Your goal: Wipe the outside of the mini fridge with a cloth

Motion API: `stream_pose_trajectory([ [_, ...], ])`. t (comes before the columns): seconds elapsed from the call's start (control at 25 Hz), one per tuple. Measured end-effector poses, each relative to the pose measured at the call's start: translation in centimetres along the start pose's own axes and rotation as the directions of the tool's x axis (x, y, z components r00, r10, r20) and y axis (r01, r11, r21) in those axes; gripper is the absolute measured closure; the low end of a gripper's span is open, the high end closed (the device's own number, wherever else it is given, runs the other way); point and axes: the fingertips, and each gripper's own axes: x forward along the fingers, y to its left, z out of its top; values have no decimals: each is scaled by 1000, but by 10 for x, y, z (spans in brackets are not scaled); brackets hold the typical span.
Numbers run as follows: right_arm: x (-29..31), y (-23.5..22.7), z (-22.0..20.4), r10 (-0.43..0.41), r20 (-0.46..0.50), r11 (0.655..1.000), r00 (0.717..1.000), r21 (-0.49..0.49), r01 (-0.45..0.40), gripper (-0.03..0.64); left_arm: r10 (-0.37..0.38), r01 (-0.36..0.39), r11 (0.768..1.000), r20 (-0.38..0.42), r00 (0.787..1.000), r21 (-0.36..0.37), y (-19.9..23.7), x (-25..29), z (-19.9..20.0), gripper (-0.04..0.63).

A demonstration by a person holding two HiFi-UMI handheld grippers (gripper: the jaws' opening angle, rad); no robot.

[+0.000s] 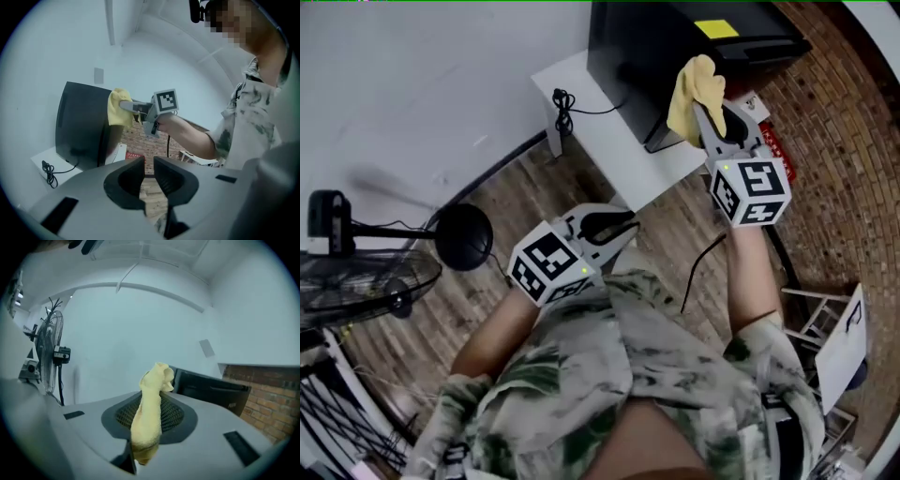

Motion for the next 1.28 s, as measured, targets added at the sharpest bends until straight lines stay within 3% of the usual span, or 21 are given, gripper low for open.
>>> stream_pose_trajectory([
  [0.2,17,-8,54,-125,1,971,992,-204,122,520,-40,39,999,41,998,29,-7,-12,15,540],
  [0.36,28,-23,71,-255,-10,907,967,-351,235,520,-69,67,997,49,996,48,-9,-23,16,540],
  [0.52,43,-27,66,-336,-51,850,940,-447,279,520,-101,98,994,60,993,51,-15,-31,16,540],
  [0.72,58,-23,41,-384,-117,813,916,-512,276,520,-100,97,994,63,993,51,-15,-39,8,540],
  [1.08,90,-1,-17,-380,-236,813,894,-547,201,520,-40,38,999,72,997,35,1,-61,4,540],
  [1.28,105,8,-63,-410,-322,786,854,-600,151,521,-20,18,999,77,997,26,7,-69,0,540],
])
